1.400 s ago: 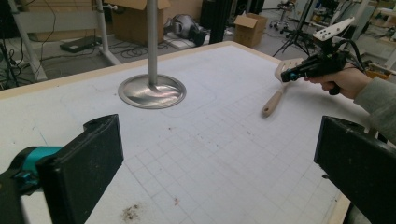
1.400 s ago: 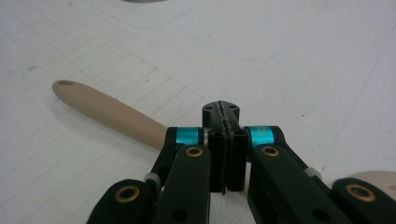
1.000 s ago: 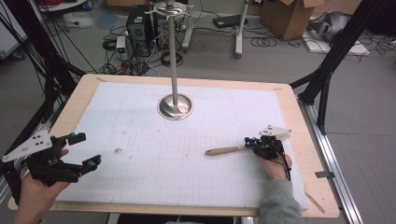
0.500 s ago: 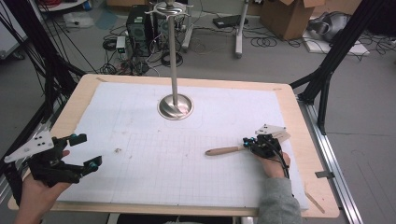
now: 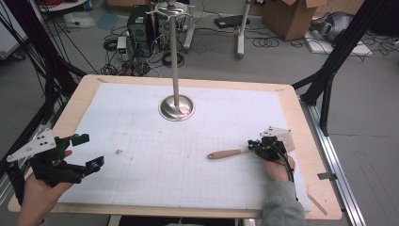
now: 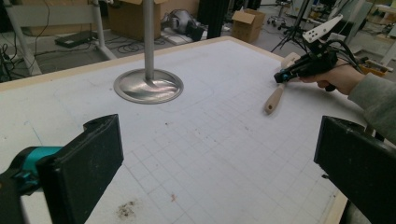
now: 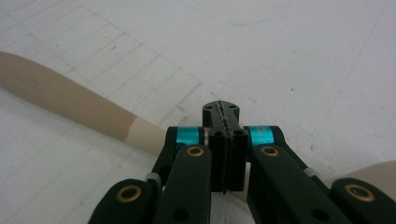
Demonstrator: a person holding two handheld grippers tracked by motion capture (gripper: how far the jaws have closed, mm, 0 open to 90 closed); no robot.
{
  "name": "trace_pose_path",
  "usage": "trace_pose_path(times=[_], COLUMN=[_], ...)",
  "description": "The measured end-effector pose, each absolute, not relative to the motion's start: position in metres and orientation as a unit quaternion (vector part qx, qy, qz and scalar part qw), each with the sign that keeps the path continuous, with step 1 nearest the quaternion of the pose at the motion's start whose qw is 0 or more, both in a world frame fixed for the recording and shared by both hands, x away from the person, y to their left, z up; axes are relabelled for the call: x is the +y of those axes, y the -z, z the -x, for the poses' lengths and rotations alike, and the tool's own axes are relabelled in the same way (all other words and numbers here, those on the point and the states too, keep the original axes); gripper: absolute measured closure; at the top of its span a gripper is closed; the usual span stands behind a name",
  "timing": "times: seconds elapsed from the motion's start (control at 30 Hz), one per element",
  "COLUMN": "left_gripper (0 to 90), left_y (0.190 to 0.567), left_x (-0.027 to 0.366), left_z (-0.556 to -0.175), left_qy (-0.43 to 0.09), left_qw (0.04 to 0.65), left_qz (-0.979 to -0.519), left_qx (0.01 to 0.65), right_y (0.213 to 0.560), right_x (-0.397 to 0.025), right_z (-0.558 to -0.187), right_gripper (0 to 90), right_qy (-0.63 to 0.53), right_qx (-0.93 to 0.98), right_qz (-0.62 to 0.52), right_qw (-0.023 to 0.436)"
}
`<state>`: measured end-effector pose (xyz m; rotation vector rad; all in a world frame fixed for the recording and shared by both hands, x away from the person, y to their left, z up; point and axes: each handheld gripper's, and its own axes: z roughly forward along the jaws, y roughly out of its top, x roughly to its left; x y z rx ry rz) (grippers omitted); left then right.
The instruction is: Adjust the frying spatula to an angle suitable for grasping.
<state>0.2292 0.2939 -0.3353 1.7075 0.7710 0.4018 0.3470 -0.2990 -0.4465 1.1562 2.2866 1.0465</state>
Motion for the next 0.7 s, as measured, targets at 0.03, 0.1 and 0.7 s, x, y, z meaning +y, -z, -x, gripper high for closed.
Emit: trace_pose_path(times=[0.03,0.1,0.7], left_gripper=[1.8,1.8,1.8], left_y=[0.3355,0.3356,0.3369], left_x=[0.2933,0.2925,0.2944], left_z=[-0.2293,-0.2294,-0.2305], left_qy=[-0.170,-0.170,-0.168], left_qw=[0.576,0.574,0.576], left_qz=[-0.729,-0.730,-0.729], left_qx=[0.329,0.329,0.330], right_y=[0.4465,0.4479,0.4471], right_x=[-0.2990,-0.2977,-0.3003], right_z=[-0.3470,-0.3486,-0.3484], right_gripper=[90.0,90.0,90.0], right_qy=[-0.372,-0.369,-0.360], right_qx=[0.812,0.811,0.811], right_qz=[-0.410,-0.412,-0.425], right_qw=[0.186,0.189,0.179])
